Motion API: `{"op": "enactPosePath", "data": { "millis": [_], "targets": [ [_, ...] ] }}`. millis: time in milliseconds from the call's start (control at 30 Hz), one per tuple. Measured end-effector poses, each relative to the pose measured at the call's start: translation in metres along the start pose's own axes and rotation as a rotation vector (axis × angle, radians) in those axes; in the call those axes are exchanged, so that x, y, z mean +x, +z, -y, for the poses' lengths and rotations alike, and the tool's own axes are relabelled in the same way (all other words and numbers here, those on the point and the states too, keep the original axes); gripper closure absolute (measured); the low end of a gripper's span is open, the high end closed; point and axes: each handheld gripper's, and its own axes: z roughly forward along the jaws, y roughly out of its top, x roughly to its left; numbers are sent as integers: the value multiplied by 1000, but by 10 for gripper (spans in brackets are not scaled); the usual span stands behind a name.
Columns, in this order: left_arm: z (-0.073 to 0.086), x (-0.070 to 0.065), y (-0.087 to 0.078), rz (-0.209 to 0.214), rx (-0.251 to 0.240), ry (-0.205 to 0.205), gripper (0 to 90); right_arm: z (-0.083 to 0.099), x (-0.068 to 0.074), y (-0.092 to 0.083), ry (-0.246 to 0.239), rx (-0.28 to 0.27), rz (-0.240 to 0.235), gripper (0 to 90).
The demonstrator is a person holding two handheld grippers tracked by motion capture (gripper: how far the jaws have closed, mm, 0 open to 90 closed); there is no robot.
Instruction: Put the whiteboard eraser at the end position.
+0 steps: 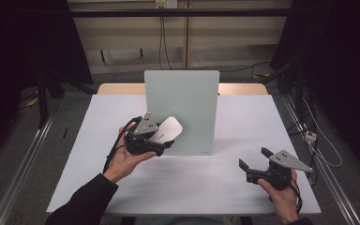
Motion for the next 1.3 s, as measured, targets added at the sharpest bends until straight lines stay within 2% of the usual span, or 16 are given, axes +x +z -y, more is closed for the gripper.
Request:
{"op": "enactPosePath", "data": {
  "millis": [333,500,600,733,867,1067,1100,1200,1300],
  "targets": [
    [4,-8,3,35,48,6,310,0,1,0,-2,0,-1,61],
    [5,-13,5,35,77,15,311,0,2,0,-7,2,-4,61],
    [6,-16,7,53,96,16,310,0,1,0,-5,2,-6,61],
    [6,-22,12,78,132,33,311,0,2,0,-7,1,-6,61],
    [8,-28,18,121,169,44,311,-1,2,1,-8,1,-8,61],
    [10,-37,31,173,240,63,311,0,2,1,-9,2,-9,61],
    [9,-38,32,184,272,69,311,0,2,1,-9,2,-10,61],
    [9,-40,37,203,295,76,310,0,2,1,-9,2,-10,61],
    [9,-42,41,200,316,80,311,0,2,1,-8,3,-9,60]
  ]
}}
